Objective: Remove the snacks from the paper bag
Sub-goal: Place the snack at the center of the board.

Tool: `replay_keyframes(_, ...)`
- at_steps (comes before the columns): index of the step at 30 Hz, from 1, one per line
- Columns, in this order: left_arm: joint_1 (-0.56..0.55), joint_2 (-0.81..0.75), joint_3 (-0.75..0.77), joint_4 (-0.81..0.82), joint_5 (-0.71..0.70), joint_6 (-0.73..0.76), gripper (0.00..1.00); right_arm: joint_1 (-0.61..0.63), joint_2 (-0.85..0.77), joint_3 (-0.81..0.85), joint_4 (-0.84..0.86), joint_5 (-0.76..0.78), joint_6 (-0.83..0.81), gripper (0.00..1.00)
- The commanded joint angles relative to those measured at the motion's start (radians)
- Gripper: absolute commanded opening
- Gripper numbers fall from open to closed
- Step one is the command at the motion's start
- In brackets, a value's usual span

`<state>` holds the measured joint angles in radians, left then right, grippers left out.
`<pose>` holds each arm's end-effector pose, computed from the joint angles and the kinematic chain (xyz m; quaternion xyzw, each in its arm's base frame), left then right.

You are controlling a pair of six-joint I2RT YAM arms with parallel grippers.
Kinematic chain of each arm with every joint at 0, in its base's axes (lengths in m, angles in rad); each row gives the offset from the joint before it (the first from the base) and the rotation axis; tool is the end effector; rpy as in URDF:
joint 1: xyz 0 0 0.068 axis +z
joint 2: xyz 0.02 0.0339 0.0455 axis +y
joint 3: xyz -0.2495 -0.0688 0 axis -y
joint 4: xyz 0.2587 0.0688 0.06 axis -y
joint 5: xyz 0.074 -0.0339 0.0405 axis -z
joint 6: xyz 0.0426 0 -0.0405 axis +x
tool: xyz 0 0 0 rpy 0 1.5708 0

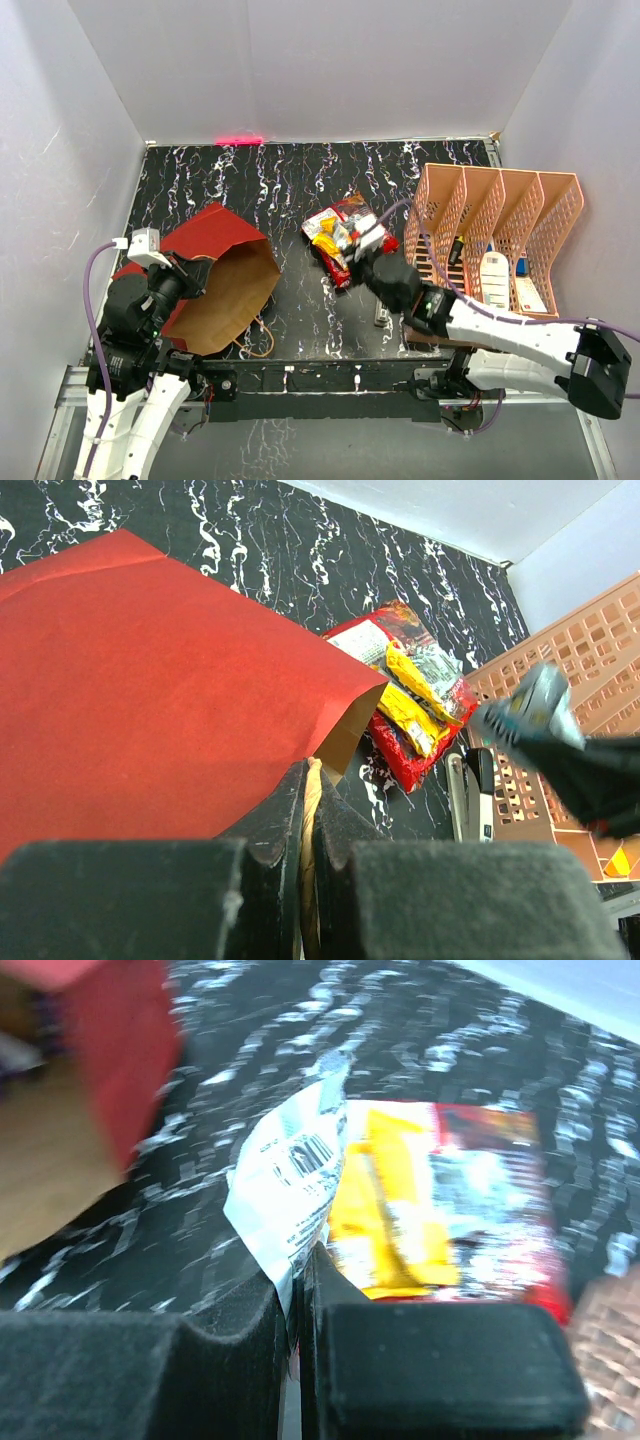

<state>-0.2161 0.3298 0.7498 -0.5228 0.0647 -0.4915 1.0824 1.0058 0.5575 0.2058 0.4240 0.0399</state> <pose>0.1084 -0.0266 0.3426 -0.0804 0.7381 -0.2545 0.6197 0.1352 0.2170 0.2391 -0.2709 0.7322 0.1804 0.5984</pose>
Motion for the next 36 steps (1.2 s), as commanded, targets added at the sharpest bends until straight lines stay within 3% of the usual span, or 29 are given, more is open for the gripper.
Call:
replay_keyframes(1, 0.004, 0.009, 0.002, 0.024, 0.003, 0.002, 0.0, -0.183, 0.053, 0.223, -0.237, 0.108, 0.045, 0.08)
replay_keyframes(5, 0.004, 0.008, 0.001, 0.023, 0.003, 0.002, 0.0, -0.237, 0.171, 0.37, -0.383, 0.173, -0.01, 0.08)
replay_keyframes(13, 0.003, 0.008, 0.002, 0.024, 0.005, 0.003, 0.0, -0.237, 0.339, 0.491, -0.446, 0.242, -0.108, 0.08)
replay_keyframes(27, 0.003, -0.002, 0.0, 0.026, 0.006, 0.002, 0.0, -0.238, 0.519, 0.561, -0.479, 0.275, -0.225, 0.13)
replay_keyframes(36, 0.003, -0.014, -0.002, 0.026, 0.006, 0.002, 0.0, -0.238, 0.586, 0.604, -0.53, 0.248, -0.209, 0.13)
